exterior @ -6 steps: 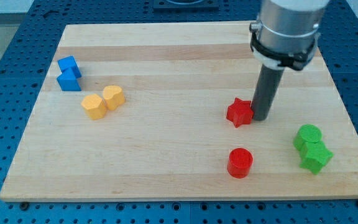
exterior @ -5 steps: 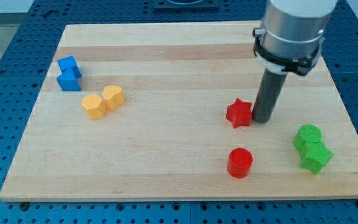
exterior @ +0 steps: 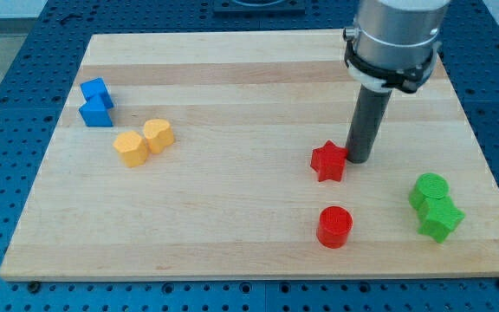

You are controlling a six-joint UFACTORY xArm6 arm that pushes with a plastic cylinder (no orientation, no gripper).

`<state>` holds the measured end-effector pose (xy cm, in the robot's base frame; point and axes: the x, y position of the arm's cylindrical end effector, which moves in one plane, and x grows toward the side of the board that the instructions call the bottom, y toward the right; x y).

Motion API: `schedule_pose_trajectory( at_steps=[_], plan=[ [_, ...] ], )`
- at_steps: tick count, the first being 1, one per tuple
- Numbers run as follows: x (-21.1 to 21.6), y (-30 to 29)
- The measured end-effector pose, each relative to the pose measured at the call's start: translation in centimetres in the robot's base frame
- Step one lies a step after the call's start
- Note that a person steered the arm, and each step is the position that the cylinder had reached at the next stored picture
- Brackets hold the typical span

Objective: Push the red star closer to the red circle

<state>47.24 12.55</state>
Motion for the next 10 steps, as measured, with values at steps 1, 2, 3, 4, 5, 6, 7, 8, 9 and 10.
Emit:
schedule_pose_trajectory(
  at_steps=[1, 2, 3, 4, 5, 6, 7, 8, 9, 10],
  plan=[
    [-0.9, -0.2],
    [-1.7, -1.0],
    [-4.3, 0.1],
    [-5.9, -2.3],
    [-5.0, -3.4],
    [-4.4, -3.9],
    [-1.1, -3.3],
    [0.1, -3.3],
    [0.9, -3.3],
    [2.8, -3.3]
  ],
)
